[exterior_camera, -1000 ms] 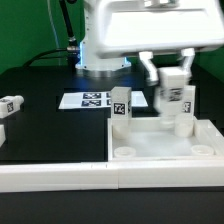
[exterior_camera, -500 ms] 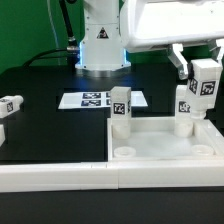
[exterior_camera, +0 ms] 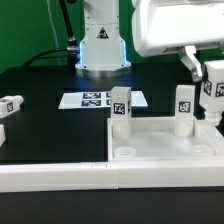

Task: Assemble square table

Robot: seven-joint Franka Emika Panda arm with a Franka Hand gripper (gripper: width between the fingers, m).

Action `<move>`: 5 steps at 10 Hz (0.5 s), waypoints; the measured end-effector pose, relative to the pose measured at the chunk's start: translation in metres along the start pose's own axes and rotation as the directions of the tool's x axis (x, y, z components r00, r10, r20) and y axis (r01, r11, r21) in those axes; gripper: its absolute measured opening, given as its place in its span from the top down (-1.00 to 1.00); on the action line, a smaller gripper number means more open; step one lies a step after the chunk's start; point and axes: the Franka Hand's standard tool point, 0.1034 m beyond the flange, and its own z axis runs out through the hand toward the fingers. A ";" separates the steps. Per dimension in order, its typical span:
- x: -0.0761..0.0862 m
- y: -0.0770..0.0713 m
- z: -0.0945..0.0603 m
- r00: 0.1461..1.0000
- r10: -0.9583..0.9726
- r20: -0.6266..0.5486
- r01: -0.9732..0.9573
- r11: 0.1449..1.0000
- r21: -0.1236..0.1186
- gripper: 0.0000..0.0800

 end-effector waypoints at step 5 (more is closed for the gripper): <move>-0.011 0.000 0.013 1.000 -0.001 0.022 0.001 1.000 -0.001 0.27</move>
Offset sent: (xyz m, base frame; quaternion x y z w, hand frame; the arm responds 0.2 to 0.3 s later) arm 0.0090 -0.0019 -0.0072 -0.0337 -0.0009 -0.0021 0.9994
